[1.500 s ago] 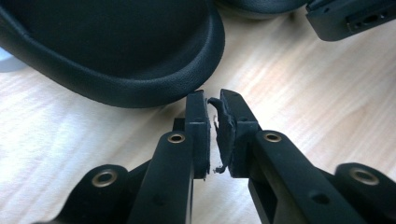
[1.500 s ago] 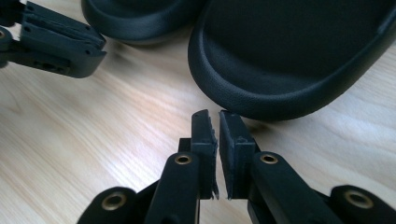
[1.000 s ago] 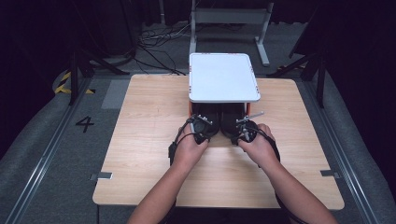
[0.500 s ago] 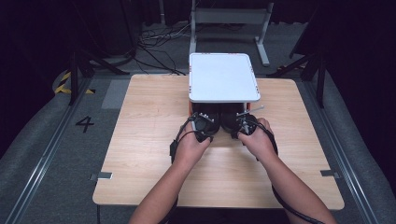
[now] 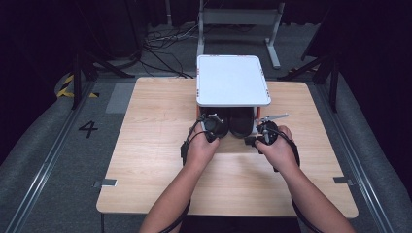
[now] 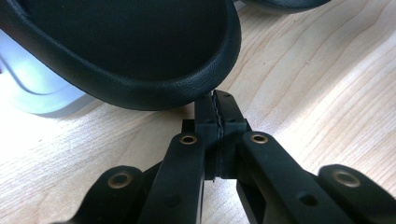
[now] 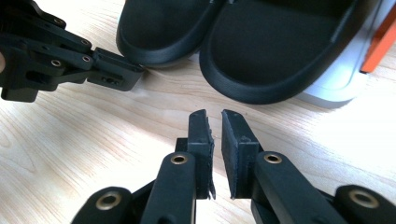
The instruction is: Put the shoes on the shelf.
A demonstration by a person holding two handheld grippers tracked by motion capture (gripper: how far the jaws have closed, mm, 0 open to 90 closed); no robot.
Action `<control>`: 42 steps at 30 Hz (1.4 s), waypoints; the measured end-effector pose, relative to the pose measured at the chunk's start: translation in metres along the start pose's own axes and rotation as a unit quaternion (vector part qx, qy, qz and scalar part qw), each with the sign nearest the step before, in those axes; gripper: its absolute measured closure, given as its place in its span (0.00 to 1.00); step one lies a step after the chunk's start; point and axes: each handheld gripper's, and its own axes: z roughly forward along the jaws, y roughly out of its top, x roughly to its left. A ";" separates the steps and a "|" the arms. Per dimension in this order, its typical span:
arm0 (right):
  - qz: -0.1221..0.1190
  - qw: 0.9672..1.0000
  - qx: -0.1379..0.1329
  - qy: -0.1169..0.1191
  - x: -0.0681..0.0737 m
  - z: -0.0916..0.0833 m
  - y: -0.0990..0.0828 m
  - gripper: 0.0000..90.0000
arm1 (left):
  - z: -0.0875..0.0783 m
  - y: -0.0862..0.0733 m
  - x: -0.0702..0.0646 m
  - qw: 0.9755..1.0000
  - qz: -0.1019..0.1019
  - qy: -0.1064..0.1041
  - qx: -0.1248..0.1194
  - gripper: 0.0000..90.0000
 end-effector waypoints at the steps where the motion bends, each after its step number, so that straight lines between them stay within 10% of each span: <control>1: 0.002 1.000 -0.001 0.001 -0.001 0.000 -0.001 0.92 | 0.000 -0.001 0.001 1.000 0.001 -0.003 -0.003 0.99; 10: 0.002 1.000 -0.015 0.005 -0.013 -0.013 -0.010 0.85 | -0.030 -0.020 -0.012 0.999 0.019 -0.021 -0.045 0.65; 21: -0.030 0.996 -0.081 0.001 -0.039 -0.059 -0.022 0.50 | -0.099 -0.063 -0.004 0.993 0.057 0.022 -0.104 0.33; 33: -0.035 0.993 -0.113 -0.015 -0.086 -0.099 -0.045 0.38 | -0.135 -0.104 0.044 0.992 0.061 0.029 -0.107 0.21; 36: -0.098 0.993 -0.059 -0.020 -0.112 -0.103 -0.059 0.41 | -0.138 -0.115 0.059 0.990 0.071 0.034 -0.115 0.23; 42: -0.090 0.995 -0.043 -0.024 -0.137 -0.097 -0.070 0.34 | -0.131 -0.128 0.083 0.987 0.056 0.065 -0.135 0.24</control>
